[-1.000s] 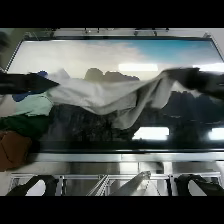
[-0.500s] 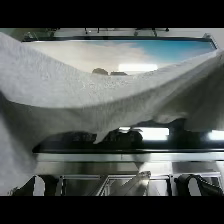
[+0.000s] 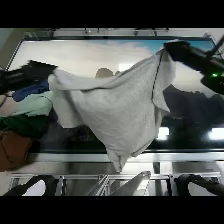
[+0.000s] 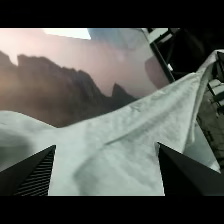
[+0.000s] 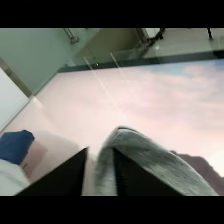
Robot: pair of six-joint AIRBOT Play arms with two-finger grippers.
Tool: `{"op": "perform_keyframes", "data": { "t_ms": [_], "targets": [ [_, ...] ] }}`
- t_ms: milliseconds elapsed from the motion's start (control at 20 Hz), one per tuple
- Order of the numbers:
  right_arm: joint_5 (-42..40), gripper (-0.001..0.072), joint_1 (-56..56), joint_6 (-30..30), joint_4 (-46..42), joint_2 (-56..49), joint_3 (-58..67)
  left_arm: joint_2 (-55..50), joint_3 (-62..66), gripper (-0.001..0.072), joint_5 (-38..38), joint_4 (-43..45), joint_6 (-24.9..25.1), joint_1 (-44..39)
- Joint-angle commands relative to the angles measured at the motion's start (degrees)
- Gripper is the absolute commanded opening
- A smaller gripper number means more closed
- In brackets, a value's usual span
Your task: Fold the shirts.
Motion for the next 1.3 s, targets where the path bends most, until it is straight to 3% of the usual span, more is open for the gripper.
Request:
{"op": "perform_keyframes", "data": {
  "t_ms": [0,50,150,250,350,700,950,1250],
  "targets": [
    [3.23,0.0408,-1.86,9.16,-4.04,-11.98,6.12,-17.94,7.34,0.0714,5.27,-0.09,-0.22,-2.60],
    [6.56,0.0466,-4.44,13.64,-7.32,-11.89,7.17,-20.41,9.99,0.0714,8.09,-0.07,-1.31,-1.38],
    [16.17,0.0457,-10.88,22.71,-14.99,-10.64,8.02,-22.99,13.90,0.0714,13.46,0.35,-4.22,1.77],
    [26.82,0.0411,-16.61,28.37,-21.88,-9.46,6.75,-22.25,14.45,0.0714,17.46,6.14,-7.76,5.44],
    [30.49,0.0390,-20.39,29.88,-23.52,-7.56,0.59,-19.47,11.37,0.0714,17.88,14.84,-10.73,8.70],
    [23.21,0.0359,-22.67,29.64,-23.52,6.45,-33.35,-10.97,-7.65,0.0713,12.07,34.64,-16.57,19.06],
    [26.97,0.0359,-22.69,27.58,-22.23,7.61,-35.67,-10.82,-12.24,0.0713,5.25,46.03,-21.14,20.26],
    [27.41,0.0359,-22.27,26.53,-21.09,8.74,-35.67,-15.96,-11.34,0.0713,3.37,44.19,-21.09,20.24]
  ]
}}
